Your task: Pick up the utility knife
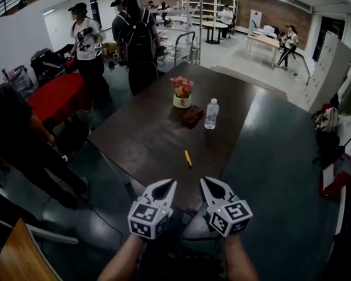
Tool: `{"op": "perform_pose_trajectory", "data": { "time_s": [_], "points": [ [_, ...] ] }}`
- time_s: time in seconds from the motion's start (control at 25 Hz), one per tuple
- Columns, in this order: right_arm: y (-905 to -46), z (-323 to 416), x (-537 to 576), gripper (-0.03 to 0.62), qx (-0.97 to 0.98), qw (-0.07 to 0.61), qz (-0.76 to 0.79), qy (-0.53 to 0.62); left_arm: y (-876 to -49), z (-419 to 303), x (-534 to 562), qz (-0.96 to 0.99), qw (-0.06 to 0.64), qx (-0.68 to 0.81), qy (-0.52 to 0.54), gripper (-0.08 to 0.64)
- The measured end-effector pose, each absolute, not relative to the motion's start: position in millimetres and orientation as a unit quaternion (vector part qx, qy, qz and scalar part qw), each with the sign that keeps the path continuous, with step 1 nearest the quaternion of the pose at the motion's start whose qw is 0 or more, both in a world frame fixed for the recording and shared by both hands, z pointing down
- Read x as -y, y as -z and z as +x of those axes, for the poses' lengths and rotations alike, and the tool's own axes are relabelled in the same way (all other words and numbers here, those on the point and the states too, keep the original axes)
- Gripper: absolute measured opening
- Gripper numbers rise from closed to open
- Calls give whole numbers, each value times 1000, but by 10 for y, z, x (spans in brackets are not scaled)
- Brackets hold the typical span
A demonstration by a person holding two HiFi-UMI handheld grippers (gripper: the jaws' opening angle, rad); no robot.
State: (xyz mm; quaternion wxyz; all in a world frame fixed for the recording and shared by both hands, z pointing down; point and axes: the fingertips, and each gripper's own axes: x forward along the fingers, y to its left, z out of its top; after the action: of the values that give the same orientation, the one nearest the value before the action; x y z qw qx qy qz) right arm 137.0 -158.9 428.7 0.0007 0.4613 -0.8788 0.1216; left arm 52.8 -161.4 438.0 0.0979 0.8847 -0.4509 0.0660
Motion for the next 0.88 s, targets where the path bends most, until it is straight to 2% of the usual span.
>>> {"op": "perform_pose_trajectory", "data": {
  "time_s": [0.88],
  "points": [
    [-4872,1014,3115,11,769,88,610,-169,-5067,145,3302,933,159,306,-104,6]
  ]
}}
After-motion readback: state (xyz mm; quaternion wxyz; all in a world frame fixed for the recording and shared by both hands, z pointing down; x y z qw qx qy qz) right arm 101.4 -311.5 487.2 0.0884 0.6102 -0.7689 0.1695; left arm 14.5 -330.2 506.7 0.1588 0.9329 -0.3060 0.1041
